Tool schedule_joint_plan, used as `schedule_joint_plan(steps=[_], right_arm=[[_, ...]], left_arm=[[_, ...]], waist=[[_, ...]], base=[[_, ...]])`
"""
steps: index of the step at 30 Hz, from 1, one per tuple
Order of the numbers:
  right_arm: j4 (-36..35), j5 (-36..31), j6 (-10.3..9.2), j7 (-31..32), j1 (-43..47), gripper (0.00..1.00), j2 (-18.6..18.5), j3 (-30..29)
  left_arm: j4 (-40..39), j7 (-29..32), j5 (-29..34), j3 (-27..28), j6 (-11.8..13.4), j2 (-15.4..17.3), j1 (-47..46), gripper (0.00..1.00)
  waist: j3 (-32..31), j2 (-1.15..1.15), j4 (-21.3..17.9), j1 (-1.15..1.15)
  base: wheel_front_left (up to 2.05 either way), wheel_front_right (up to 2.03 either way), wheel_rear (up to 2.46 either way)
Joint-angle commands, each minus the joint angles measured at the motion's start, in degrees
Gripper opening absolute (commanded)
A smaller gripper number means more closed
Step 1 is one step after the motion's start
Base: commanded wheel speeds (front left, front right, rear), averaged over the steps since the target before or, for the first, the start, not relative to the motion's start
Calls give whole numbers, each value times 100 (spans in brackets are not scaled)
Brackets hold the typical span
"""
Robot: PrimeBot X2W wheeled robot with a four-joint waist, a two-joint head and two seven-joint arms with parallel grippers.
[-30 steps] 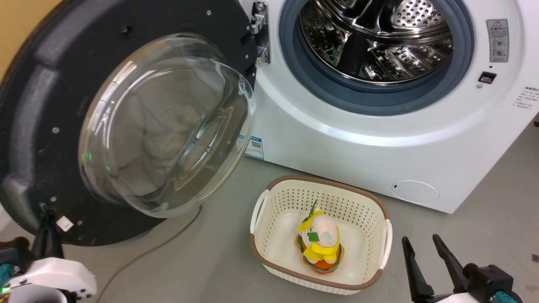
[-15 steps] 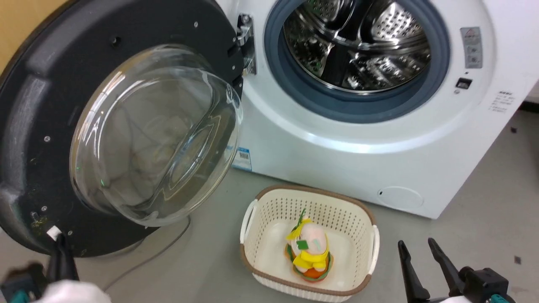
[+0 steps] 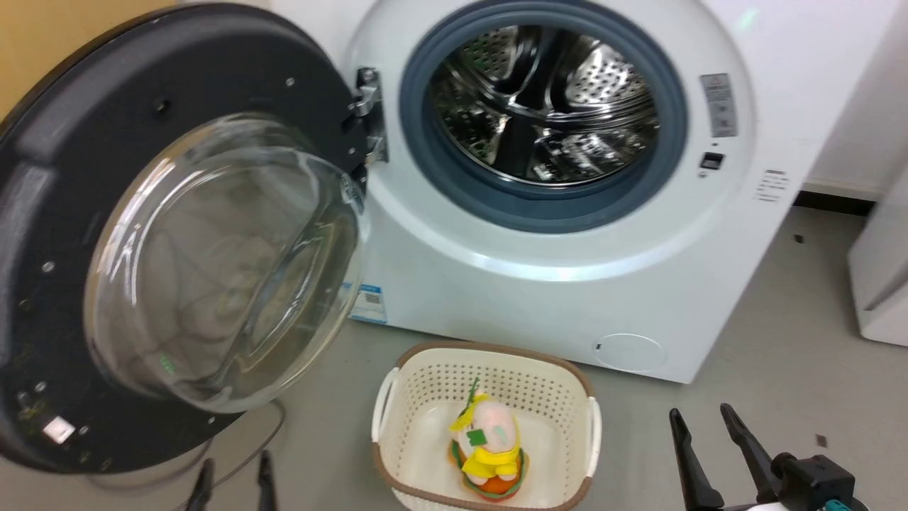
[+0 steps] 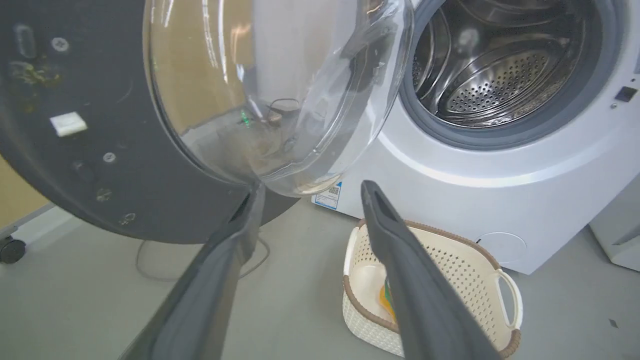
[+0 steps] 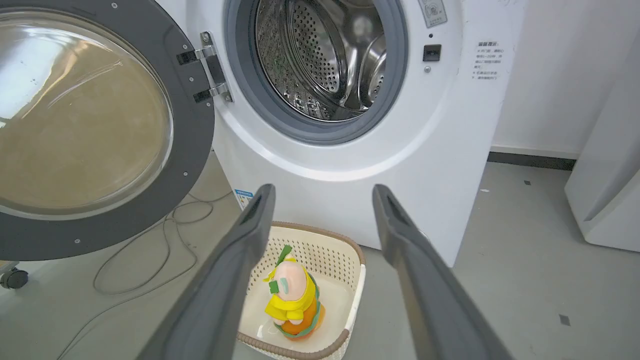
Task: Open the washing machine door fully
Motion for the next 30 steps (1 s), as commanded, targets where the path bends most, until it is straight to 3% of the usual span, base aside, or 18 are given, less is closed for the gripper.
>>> schedule_joint_plan(steps=[1,10,15,29,30], right_arm=[[-48,-66,5,13,73,100,13,-21],[-361,-417,5,201,241,100,13,-235],[-603,-502,5,340,349,100,13,-282],[-793,-437,5,460,481,100,13,-269],[-778,-469,0,454,398,0,0,-273]], left_arm=[[-66,-23,102,-45,-60,-25,3,100],[13,-23,492,-360,-284,-17,-222,100],[128,-22,705,-487,-274,74,-355,100],[186,-22,878,-540,-199,210,-561,100],[195,5,865,-537,-231,200,-472,0]], waist=[[-62,0,-127,0],[-171,0,-721,0],[-182,0,-1000,0],[-130,0,-1184,0],[-130,0,-1186,0]], base=[[0,0,0],[0,0,0],[0,0,0],[0,0,0],[0,0,0]])
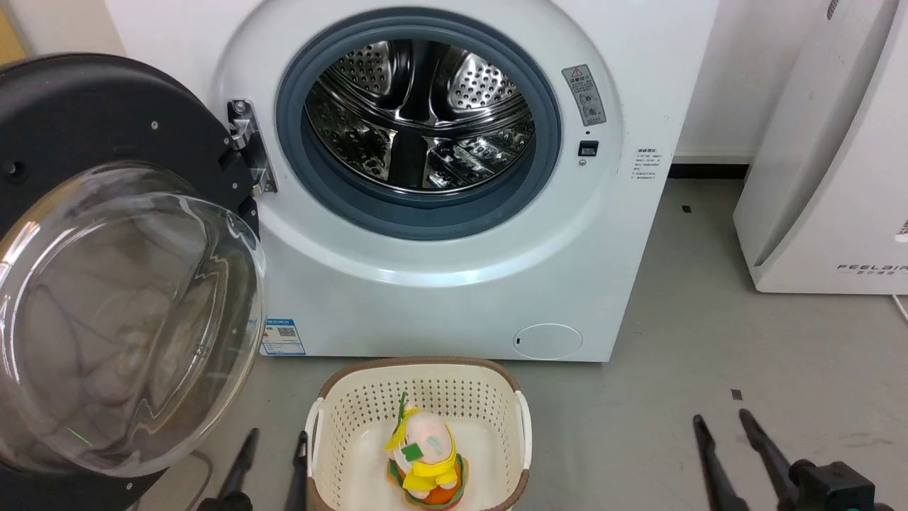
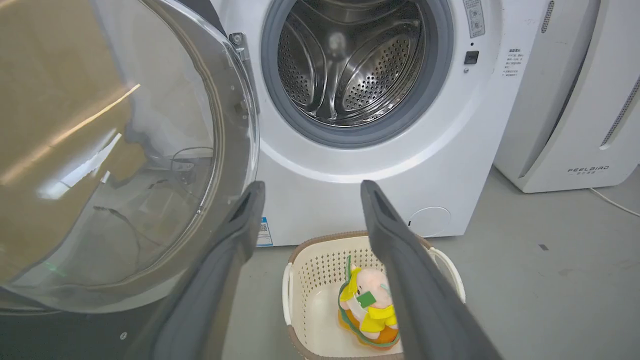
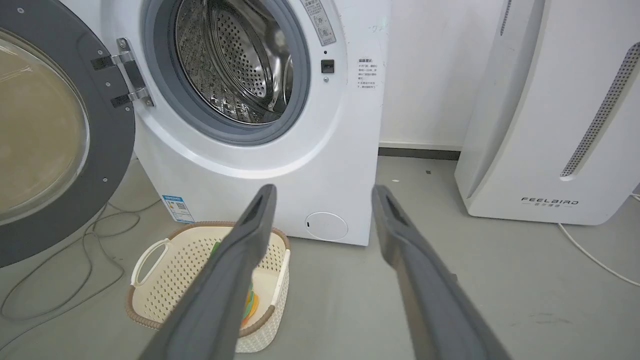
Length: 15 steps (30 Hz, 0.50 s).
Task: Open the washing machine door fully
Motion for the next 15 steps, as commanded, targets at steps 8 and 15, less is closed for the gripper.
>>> schedule_joint_plan(steps=[8,15], right_arm=[[1,-32,0,36,-58,0,1,0],[2,-62,1,69,-111,0,1,3]], left_arm=[[-15,91,61,71,-54,-58,-50,0],[-33,173,119,139,-104,-115,-102,0]], waist=[[16,0,-14,0],[31,0,-26,0]], base=[[0,0,0],[0,0,0]])
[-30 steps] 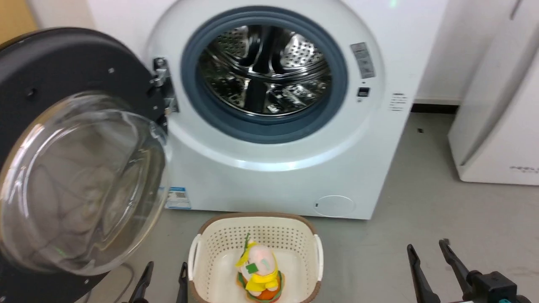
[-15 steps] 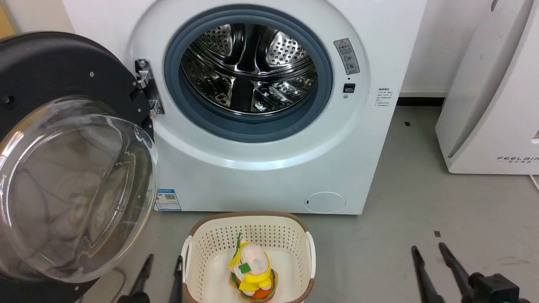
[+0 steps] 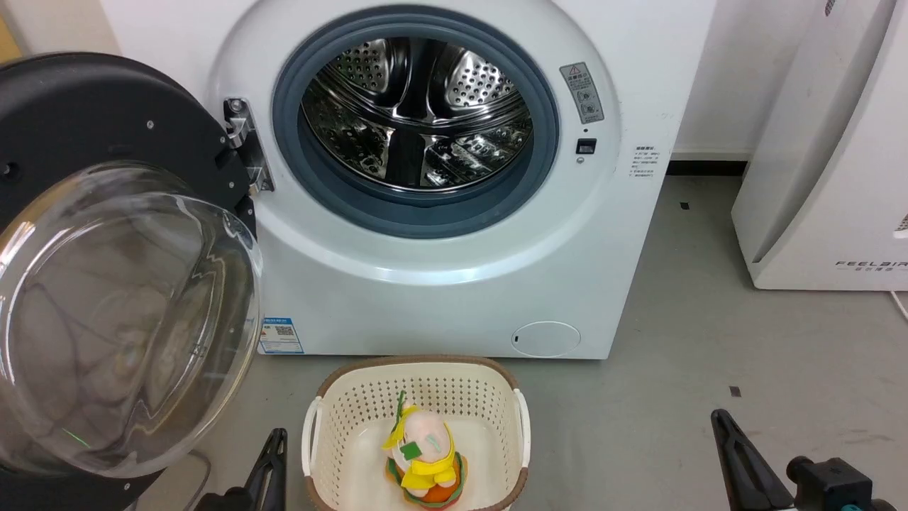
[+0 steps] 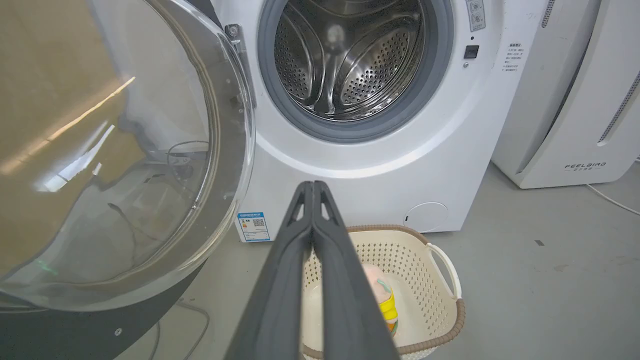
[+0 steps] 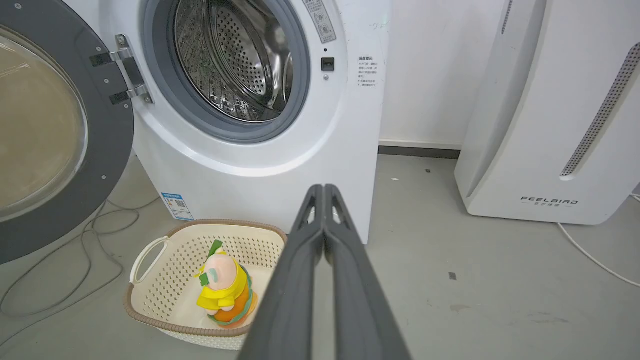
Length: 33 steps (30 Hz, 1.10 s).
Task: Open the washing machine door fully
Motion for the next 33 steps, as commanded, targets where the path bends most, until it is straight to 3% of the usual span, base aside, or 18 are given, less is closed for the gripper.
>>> schedule_joint_plan(steps=[1,33], right_arm=[[1,-34,1,25,-78,0,2,4],[4,-167,2,176,-313,0,5,15]], left_arm=[[-30,38,56,50,-24,-29,-109,0],[-112,401,315,353,-245,-284,-341,0]], waist=[[4,0,-3,0],[70,0,-56,0]], base=[[0,0,0],[0,0,0]])
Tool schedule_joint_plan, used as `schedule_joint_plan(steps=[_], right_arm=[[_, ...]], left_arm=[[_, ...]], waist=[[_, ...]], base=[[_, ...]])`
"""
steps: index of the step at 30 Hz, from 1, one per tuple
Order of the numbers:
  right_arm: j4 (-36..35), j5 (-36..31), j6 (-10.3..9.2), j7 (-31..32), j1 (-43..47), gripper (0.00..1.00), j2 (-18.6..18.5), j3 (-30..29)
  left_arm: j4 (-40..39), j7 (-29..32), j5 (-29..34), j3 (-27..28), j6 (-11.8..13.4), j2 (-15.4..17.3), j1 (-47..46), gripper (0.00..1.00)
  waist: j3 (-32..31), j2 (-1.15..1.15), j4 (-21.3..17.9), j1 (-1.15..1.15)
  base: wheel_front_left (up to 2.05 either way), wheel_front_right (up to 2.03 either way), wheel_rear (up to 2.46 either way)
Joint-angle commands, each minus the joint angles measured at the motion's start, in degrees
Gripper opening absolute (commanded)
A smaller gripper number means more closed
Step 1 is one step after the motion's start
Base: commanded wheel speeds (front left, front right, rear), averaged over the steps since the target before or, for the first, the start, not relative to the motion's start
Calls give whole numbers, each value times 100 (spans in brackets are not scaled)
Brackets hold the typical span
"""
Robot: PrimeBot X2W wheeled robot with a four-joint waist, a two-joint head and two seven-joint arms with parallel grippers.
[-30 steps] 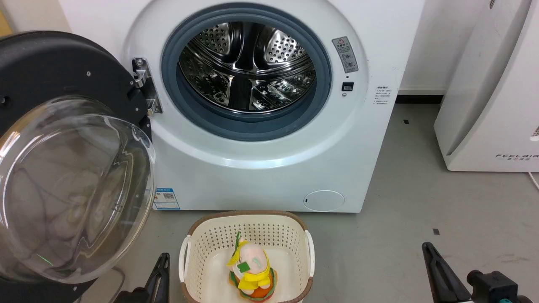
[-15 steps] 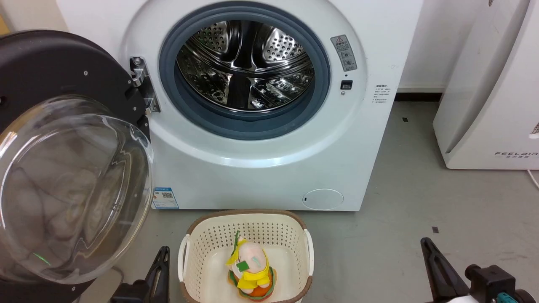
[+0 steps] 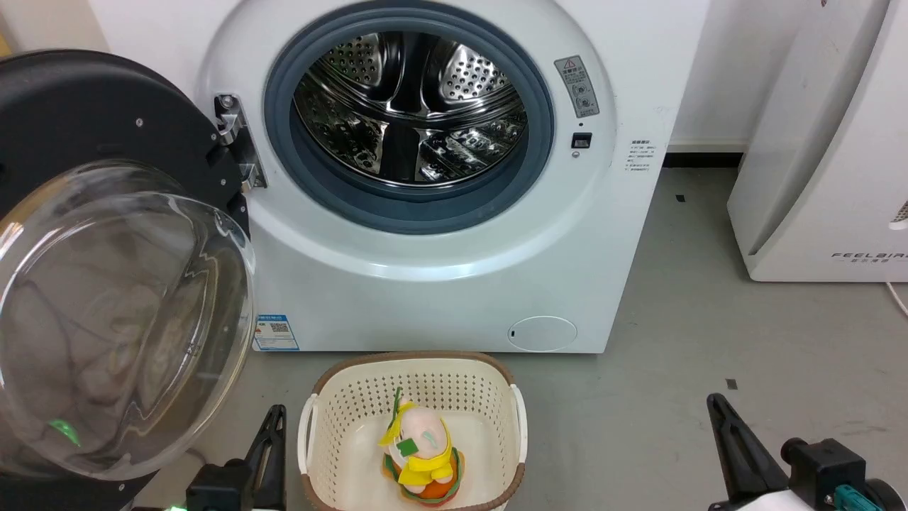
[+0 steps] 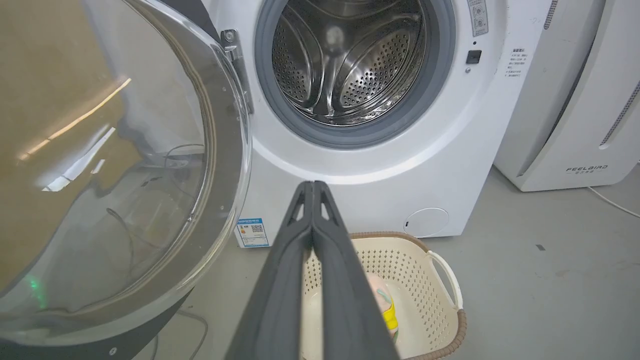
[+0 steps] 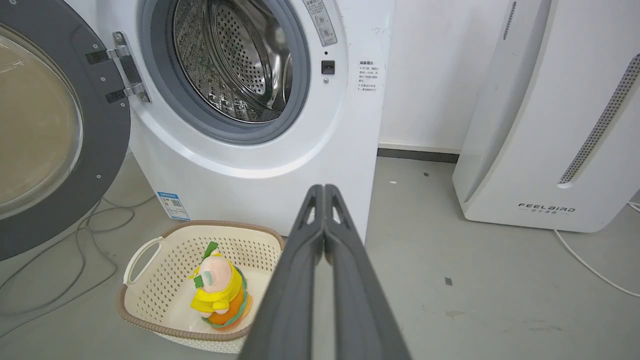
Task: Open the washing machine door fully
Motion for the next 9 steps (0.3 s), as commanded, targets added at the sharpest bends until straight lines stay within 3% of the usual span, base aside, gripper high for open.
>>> schedule_joint_plan(steps=[1,9], right_arm=[[1,-65,2,27,-127,0,5,9],[2,-99,2,65,-187,0,6,12]], left_arm=[[-24,40,55,48,-32,-36,-111,0],[-45,134,121,126,-89,-102,-171,0]], waist=[[3,0,-2,0],[20,0,-16,0]], base=[[0,0,0],[0,0,0]])
